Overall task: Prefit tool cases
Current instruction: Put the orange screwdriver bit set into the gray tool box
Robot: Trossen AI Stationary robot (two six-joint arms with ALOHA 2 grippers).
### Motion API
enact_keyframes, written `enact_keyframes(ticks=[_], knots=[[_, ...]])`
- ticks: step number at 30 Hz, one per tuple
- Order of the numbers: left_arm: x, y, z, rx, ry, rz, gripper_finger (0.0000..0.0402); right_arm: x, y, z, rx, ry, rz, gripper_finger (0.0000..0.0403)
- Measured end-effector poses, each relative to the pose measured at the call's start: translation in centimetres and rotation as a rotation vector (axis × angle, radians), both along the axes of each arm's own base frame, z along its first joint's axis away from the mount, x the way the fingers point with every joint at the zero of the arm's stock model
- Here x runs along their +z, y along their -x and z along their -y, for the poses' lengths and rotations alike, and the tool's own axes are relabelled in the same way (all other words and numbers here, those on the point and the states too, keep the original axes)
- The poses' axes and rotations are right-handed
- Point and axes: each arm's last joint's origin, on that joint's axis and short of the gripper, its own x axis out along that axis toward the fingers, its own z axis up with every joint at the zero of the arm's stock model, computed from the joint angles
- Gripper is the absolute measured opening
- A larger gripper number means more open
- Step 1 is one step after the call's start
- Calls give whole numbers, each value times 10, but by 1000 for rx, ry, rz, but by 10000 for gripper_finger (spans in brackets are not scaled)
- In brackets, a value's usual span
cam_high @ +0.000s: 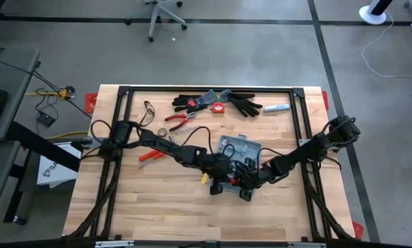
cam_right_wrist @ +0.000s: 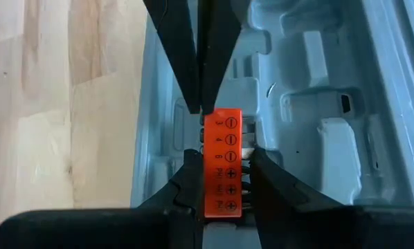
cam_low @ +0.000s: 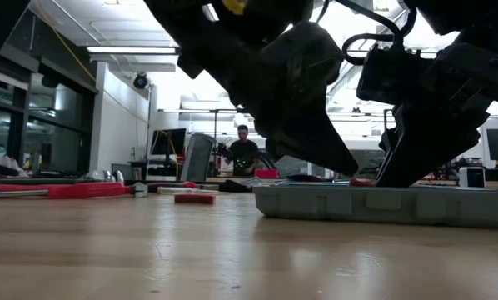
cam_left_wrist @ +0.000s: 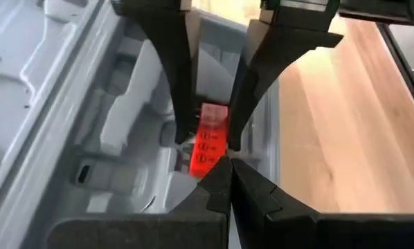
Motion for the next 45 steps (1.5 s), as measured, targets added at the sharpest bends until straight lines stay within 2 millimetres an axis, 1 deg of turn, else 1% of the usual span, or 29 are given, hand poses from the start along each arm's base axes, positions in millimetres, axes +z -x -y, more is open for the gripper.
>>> enact_keyframes(ticks=[4,9,14,19,21,39,43,45], knots=[[-7,0,0,-2,-2,-22,0,0,0,0,-1,-4,-2,74],[-12,-2,1,-5,1,-30,0,0,0,0,3,-9,-9,74],[-8,-2,1,-2,-3,-24,0,-1,1,0,5,-12,-12,74],[3,-5,0,-5,-45,14,0,-1,1,0,6,-13,-14,74],[3,-5,-1,-1,-47,9,0,-1,1,0,8,-14,-14,74],[-17,-8,-1,-29,-7,-22,0,-1,1,0,19,-11,-22,75],[-20,-9,-1,-46,12,-23,0,-1,2,0,15,-5,-20,114],[-21,-9,-1,-48,19,-21,0,-1,2,0,12,-1,-18,126]])
